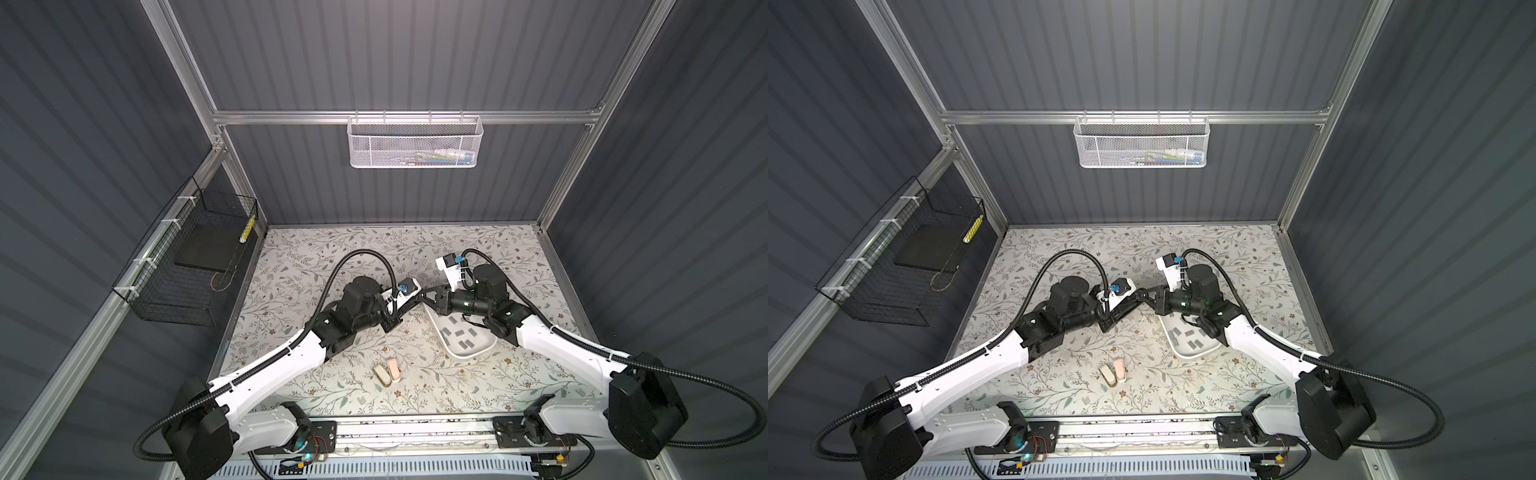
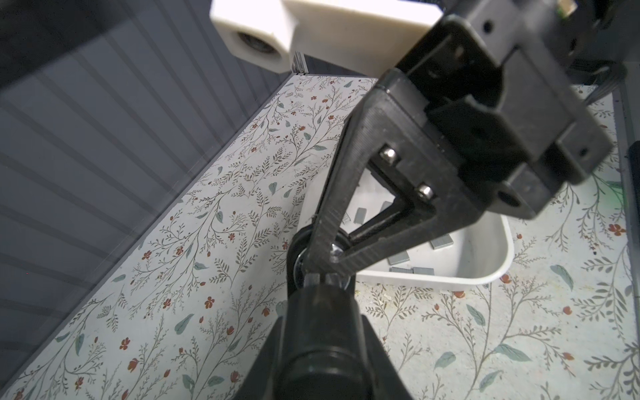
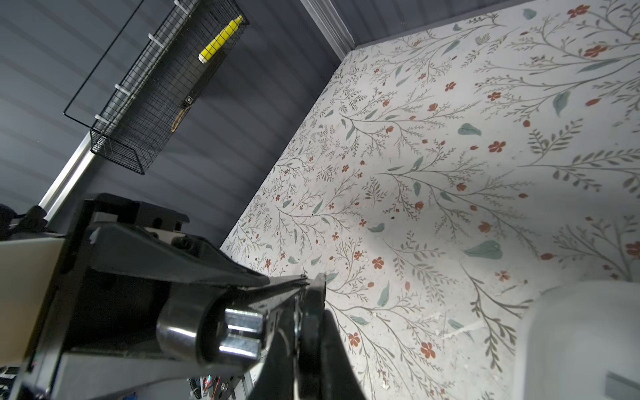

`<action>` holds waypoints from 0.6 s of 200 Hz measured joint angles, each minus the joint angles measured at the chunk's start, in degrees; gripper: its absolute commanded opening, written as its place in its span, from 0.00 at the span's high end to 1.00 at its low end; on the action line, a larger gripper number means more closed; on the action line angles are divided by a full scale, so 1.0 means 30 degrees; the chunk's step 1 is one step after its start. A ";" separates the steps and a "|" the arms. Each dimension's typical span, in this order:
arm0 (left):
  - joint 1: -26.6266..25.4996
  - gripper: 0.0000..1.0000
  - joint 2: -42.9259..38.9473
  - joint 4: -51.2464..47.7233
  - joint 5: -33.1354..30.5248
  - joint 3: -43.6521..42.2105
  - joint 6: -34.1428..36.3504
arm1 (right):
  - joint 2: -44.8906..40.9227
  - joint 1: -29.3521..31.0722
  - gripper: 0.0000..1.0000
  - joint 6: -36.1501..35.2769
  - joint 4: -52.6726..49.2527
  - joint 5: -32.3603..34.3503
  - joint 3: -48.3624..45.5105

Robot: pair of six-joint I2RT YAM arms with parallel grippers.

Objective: Load the staples into the stapler

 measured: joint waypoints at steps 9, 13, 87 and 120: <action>-0.0015 1.00 -0.0182 0.0517 -0.0029 -0.0437 -0.0284 | 0.0000 0.0058 1.00 -0.0131 -0.0124 0.0000 -0.0007; -0.0029 1.00 -0.0248 0.0648 -0.0058 -0.0554 -0.0452 | 0.0000 0.0080 1.00 -0.0175 -0.0138 0.0000 -0.0007; -0.0102 1.00 -0.1778 0.3082 -0.0466 -0.2958 -0.2375 | 0.0437 0.0619 1.00 -0.0277 -0.0772 0.0109 0.0495; -0.0073 1.00 -0.1945 0.3672 -0.0430 -0.3279 -0.2426 | 0.0321 0.0692 1.00 -0.0321 -0.0780 0.0226 0.0495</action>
